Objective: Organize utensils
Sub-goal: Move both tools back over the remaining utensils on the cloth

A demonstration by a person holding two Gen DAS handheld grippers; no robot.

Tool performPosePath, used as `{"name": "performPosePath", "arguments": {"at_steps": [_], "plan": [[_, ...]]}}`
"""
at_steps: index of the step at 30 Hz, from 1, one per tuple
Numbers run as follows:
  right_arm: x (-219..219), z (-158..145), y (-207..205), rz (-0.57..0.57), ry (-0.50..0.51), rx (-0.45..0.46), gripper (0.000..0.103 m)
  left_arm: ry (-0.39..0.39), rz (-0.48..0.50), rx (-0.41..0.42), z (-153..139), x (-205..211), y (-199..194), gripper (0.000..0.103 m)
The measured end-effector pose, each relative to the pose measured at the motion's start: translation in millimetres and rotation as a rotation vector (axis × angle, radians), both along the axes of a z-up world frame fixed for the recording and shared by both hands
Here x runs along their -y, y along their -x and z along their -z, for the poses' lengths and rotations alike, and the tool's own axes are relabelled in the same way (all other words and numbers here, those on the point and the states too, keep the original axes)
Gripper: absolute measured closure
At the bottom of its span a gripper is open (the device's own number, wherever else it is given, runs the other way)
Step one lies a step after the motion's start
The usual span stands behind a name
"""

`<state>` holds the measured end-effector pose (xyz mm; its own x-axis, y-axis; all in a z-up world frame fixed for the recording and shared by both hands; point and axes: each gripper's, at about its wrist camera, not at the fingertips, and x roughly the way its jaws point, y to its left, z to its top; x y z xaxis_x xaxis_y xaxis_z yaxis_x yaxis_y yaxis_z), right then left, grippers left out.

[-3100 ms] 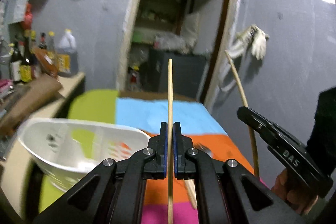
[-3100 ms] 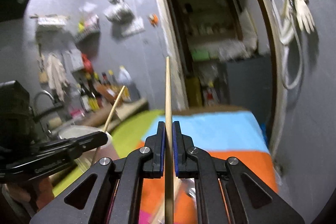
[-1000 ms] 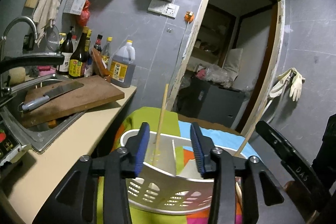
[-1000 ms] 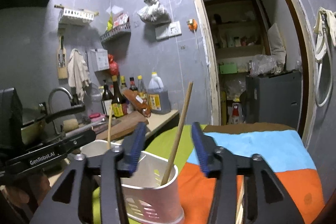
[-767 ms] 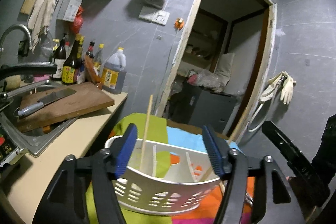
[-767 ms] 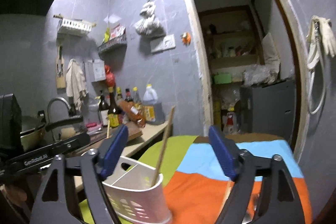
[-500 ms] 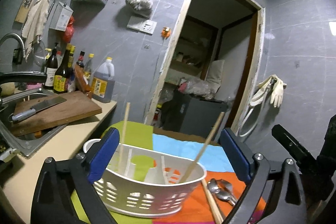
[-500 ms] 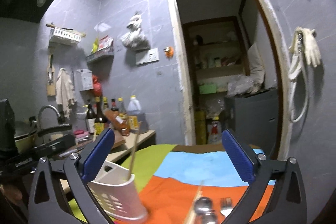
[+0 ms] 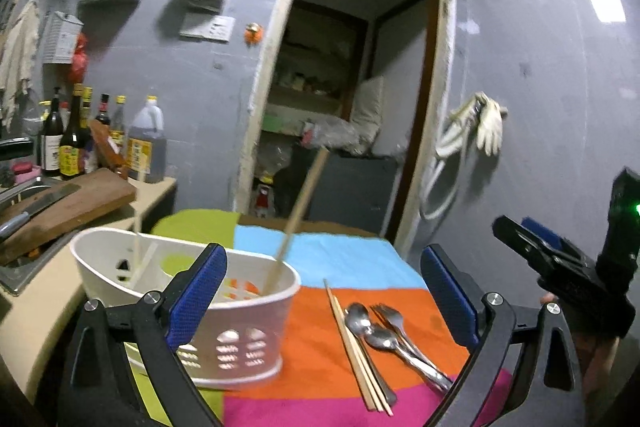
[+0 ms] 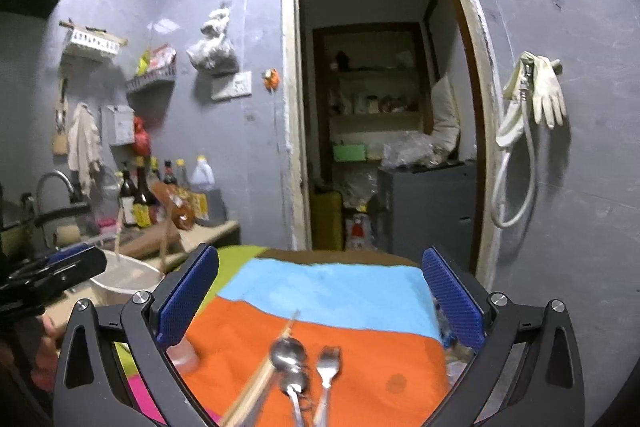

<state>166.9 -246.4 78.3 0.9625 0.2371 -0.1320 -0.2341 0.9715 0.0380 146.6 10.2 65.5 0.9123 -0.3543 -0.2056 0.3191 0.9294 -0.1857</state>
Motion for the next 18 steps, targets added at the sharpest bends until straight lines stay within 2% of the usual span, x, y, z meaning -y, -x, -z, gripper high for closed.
{"name": "performPosePath", "arguments": {"at_steps": [5,13,15,16,17,18], "plan": [[13,14,-6,0.023,0.026,-0.053,0.000,-0.054,0.031,-0.041,16,24,-2,0.008],[28,39,-30,0.013,0.053,-0.199,0.001,-0.120,0.048,-0.133,38,50,-12,0.008],[31,44,-37,0.007,0.056,-0.239,0.006,-0.131,0.054,-0.155,41,54,-16,0.008],[31,48,-42,0.006,0.064,-0.261,0.011,-0.139,0.055,-0.166,44,57,-18,0.009],[31,50,-45,0.005,0.072,-0.281,0.018,-0.151,0.057,-0.179,46,60,-21,0.013],[30,53,-48,0.001,0.078,-0.299,0.020,-0.160,0.059,-0.188,46,61,-23,0.016]]}}
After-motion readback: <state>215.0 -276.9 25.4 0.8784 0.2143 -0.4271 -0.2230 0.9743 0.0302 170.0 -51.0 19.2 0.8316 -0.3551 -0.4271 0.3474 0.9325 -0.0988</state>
